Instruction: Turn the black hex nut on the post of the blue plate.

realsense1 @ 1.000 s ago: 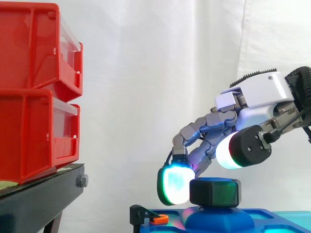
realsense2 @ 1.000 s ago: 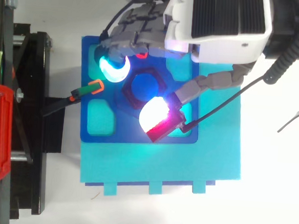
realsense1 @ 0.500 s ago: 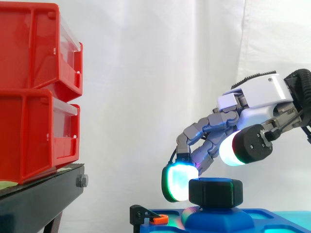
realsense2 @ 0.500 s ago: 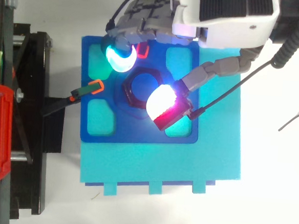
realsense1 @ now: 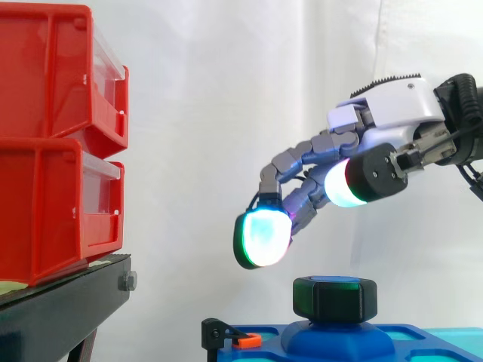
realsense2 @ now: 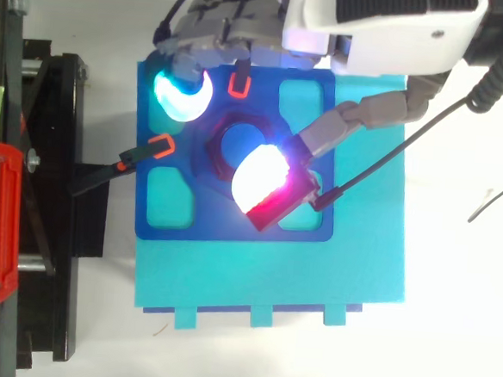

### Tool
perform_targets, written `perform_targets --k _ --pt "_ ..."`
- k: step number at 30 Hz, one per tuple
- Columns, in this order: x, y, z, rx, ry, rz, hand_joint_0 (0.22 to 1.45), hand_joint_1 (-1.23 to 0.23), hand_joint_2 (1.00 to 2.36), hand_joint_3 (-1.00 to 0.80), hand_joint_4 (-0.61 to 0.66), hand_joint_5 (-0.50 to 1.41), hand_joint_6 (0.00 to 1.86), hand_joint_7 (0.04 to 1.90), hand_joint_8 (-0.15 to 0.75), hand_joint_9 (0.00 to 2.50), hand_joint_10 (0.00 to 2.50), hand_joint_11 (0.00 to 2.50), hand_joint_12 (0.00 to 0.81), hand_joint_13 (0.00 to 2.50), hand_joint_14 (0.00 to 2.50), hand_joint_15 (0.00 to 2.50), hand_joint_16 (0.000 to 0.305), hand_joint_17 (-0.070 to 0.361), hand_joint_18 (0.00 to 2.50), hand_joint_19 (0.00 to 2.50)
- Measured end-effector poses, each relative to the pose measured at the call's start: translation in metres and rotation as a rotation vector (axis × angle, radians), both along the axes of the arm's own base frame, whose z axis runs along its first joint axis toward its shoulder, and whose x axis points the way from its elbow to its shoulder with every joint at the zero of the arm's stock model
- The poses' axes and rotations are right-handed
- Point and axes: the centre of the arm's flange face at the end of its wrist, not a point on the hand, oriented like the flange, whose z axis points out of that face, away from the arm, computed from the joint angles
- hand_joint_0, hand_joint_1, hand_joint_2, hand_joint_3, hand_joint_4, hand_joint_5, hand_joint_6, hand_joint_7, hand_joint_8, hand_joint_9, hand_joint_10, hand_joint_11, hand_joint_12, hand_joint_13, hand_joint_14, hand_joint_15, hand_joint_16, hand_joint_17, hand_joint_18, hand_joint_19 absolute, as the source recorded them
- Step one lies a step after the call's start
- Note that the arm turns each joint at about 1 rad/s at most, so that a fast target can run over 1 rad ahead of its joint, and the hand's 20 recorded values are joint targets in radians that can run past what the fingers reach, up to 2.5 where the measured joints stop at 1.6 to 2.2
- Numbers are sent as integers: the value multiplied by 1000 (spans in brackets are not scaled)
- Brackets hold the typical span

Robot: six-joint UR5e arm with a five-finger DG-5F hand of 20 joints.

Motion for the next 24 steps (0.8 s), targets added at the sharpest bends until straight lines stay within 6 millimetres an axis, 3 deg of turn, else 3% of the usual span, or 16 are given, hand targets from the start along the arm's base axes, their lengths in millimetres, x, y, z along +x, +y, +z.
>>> perform_targets --k 12,24 --pt "9 34 -1 -6 -14 -1 481 -370 1000 -500 275 -144 503 929 259 558 3 90 368 460 7 182 52 118 309 326" --pt "5 41 -12 -7 21 3 481 -369 1000 -500 275 -144 504 928 256 555 3 94 367 459 9 185 52 118 306 326"
